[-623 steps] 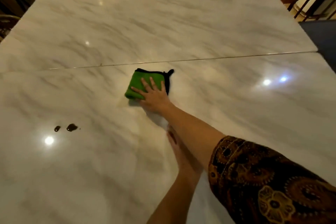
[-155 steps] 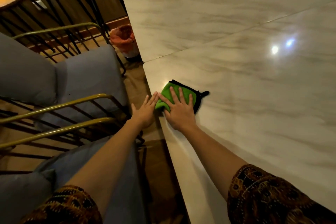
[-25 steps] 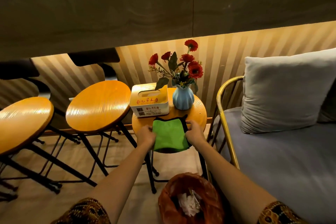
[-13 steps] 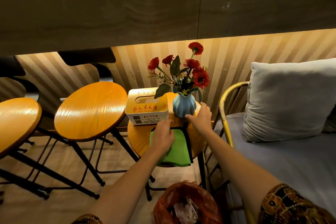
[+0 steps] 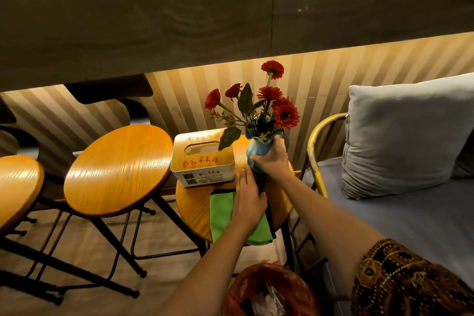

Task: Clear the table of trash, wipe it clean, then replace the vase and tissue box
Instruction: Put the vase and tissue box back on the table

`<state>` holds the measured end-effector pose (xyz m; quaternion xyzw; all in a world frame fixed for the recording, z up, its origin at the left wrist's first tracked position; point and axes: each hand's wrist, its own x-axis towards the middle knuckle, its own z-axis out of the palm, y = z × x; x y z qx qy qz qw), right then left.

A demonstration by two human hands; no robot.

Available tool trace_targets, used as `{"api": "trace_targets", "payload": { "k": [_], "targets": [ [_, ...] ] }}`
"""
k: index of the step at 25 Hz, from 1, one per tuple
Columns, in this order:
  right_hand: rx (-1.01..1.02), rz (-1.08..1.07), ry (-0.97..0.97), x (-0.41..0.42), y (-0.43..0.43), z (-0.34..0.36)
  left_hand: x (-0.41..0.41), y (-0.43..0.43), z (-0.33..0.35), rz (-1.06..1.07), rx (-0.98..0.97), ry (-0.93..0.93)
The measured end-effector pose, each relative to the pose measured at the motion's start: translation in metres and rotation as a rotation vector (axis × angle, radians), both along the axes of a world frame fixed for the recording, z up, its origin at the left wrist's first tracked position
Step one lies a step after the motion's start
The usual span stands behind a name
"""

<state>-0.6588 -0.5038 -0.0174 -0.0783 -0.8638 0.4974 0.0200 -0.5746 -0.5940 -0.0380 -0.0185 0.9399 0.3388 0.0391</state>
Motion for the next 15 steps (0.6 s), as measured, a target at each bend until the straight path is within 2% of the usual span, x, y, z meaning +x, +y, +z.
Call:
{"api": "trace_targets", "payload": {
  "k": [5,10,15],
  "targets": [
    [0.062,-0.086,0.07,0.035,0.058,0.032,0.014,0.034,0.029,-0.016,0.024,0.027],
    [0.129,-0.187,0.081,0.08,0.153,0.077,0.027,0.114,0.065,-0.227,0.014,0.152],
    [0.021,-0.487,0.017,0.18,0.278,0.113,0.084,0.232,0.103,-0.541,0.011,0.225]
  ]
}}
